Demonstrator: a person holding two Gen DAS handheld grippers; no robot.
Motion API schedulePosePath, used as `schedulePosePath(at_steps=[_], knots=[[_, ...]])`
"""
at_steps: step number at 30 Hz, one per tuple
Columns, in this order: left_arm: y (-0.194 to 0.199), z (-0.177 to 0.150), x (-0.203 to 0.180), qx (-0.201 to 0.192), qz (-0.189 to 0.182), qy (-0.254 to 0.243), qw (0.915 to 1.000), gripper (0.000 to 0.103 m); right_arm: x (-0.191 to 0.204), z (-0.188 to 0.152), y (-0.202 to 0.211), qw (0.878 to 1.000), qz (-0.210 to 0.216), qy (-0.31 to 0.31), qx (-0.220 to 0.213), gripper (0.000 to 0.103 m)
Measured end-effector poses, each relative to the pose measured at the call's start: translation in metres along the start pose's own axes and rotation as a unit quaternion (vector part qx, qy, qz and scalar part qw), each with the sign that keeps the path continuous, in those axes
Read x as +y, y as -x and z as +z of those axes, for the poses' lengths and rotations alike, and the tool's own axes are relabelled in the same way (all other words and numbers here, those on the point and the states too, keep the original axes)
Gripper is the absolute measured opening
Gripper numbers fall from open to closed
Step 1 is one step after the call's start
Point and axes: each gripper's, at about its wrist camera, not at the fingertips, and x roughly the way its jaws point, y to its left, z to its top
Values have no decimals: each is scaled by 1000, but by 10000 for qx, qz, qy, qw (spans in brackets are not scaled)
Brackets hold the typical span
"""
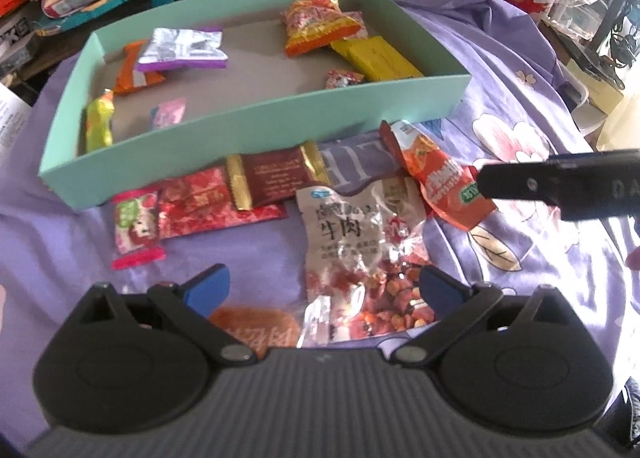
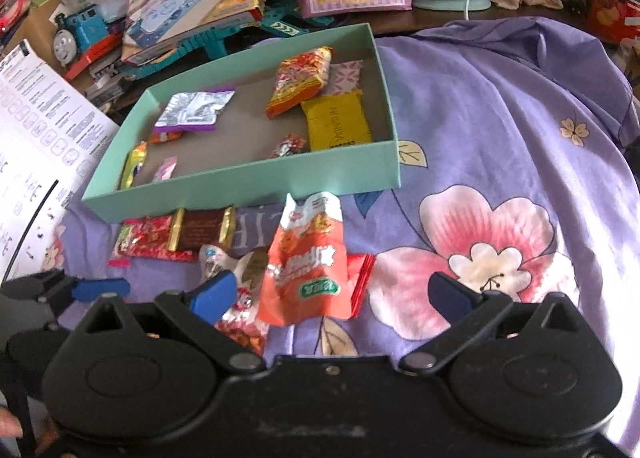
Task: Organize snacks
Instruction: 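Withdraw both tools from the box back toward the snack pile, then grasp orange snack bag with right tool while left tool grasps clear beef-jerky bag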
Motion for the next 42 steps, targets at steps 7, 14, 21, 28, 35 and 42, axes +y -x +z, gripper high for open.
schedulePosePath(at_steps=[7,14,21,28,35,42], knots=[[-17,5,-10,118,-101,13,9999,103,0,7,-13,9997,13,185,-152,100],[-32,7,-14,238,-365,197,9989,102,-5,19,-34,9997,122,-135,180,72],[-30,6,-14,-75,-202,-35,9998,66,8,24,-52,9988,318,134,358,65],[-26,6,2,-58,-402,99,9991,61,16,26,-68,9981,262,288,470,65],[-27,4,-9,42,-409,-58,9991,85,21,24,-72,9973,299,494,453,36],[-30,2,-20,21,-288,-169,9994,88,5,22,-54,9981,471,192,354,23]])
